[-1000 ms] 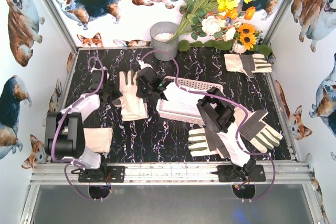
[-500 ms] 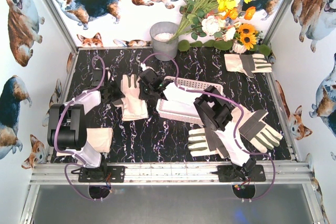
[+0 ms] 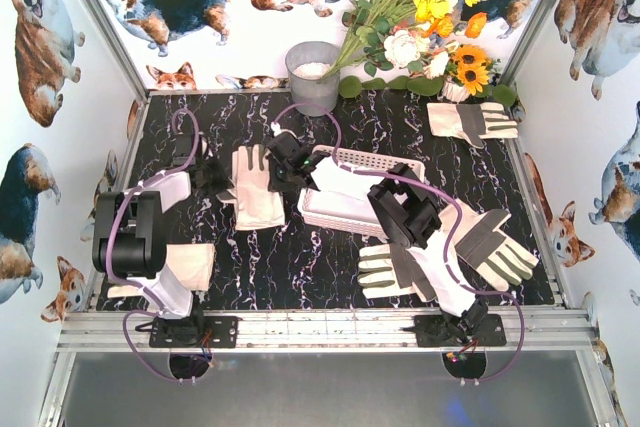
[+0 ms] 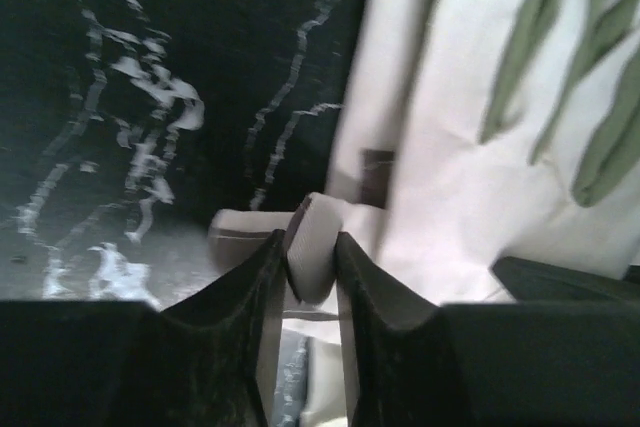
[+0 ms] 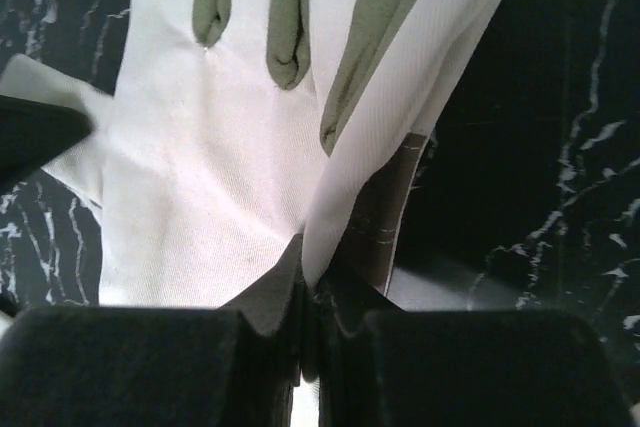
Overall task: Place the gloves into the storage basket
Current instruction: Pair the glove with the glove.
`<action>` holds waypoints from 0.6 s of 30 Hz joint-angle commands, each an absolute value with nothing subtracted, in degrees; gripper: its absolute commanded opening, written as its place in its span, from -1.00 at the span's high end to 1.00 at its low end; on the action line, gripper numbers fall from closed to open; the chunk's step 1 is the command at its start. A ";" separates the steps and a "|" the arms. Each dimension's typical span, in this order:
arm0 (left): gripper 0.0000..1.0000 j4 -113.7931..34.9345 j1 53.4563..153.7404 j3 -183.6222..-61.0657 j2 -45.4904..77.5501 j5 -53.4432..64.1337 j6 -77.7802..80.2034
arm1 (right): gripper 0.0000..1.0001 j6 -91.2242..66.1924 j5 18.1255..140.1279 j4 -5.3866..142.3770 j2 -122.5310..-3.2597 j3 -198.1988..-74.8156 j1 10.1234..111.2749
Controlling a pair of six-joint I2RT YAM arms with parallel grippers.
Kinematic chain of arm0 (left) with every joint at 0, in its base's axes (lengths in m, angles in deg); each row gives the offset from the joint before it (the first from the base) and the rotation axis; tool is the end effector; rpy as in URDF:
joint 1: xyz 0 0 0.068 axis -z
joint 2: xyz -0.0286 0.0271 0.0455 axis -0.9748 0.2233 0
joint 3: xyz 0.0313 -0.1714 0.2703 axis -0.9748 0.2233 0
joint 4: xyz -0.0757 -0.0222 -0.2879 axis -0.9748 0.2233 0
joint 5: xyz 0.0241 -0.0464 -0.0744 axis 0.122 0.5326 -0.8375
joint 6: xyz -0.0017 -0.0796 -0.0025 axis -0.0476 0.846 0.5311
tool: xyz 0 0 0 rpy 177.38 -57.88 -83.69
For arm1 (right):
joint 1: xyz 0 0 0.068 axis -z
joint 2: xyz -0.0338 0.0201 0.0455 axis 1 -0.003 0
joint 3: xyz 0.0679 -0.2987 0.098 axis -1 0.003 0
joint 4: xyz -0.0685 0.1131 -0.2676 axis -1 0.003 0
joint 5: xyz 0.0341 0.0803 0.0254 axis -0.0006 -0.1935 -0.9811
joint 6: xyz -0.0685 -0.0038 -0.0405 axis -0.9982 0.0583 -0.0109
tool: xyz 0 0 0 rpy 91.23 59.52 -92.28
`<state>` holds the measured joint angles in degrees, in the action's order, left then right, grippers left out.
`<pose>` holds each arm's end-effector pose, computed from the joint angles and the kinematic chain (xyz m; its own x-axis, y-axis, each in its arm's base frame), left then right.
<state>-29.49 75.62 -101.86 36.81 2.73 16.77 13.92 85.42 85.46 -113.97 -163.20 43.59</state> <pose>0.3852 -0.0029 0.1575 -0.7452 -0.4674 -0.4756 -0.2810 0.8670 -0.4116 0.4164 0.4371 0.1523 -0.8277 -0.0716 -0.5567 -0.3339 0.8601 0.3858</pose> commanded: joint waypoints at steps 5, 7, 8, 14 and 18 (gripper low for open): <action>0.43 -31.02 71.77 -101.15 33.23 8.86 14.13 | 1.00 14.47 88.52 89.69 -115.84 -164.58 45.70; 0.43 -31.02 71.59 -100.77 32.83 8.86 13.99 | 1.00 14.64 88.28 89.70 -116.01 -164.50 45.70; 0.43 -31.04 71.49 -100.72 33.04 8.61 13.98 | 1.00 14.76 88.15 89.74 -116.02 -164.50 45.70; 0.39 -33.90 71.30 -101.15 34.14 4.12 14.91 | 1.00 14.57 88.26 90.00 -116.02 -164.41 45.70; 0.38 -35.76 71.28 -102.29 34.76 0.79 14.88 | 1.00 14.74 88.03 90.31 -116.02 -164.41 45.70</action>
